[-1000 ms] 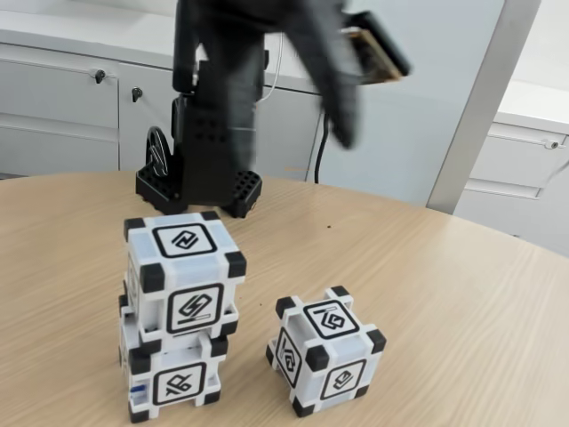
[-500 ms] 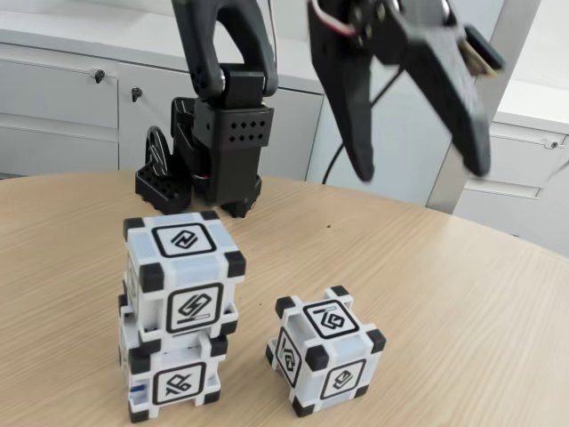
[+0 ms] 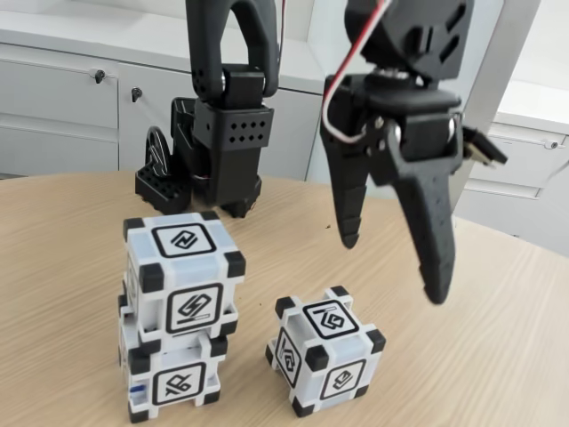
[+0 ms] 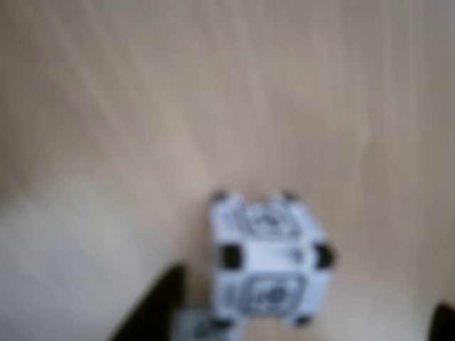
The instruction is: Stack cubes from left to right.
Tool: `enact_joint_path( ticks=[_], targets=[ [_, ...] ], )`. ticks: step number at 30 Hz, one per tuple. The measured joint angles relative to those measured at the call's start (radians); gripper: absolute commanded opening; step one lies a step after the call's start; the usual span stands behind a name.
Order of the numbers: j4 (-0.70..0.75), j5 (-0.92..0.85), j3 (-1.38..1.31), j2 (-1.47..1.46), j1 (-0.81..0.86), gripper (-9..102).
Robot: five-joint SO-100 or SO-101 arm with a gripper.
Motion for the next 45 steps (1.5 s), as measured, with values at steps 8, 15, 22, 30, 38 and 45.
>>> enact_joint_path(
  ticks=[8, 15, 22, 30, 38, 45],
  targets=[
    [0.0, -0.123, 0.0, -0.075, 0.153, 36],
    [-0.014, -0.196, 0.0, -0.202, 0.176, 35],
    [-0.014, -0.242, -0.002, -0.318, 0.178, 35],
    [-0.015, -0.252, -0.002, -0.319, 0.178, 26],
    [-0.012, -0.252, -0.009, -0.313, 0.176, 19],
    [-0.002, -0.252, -0.012, -0.29, 0.176, 18]
  ],
)
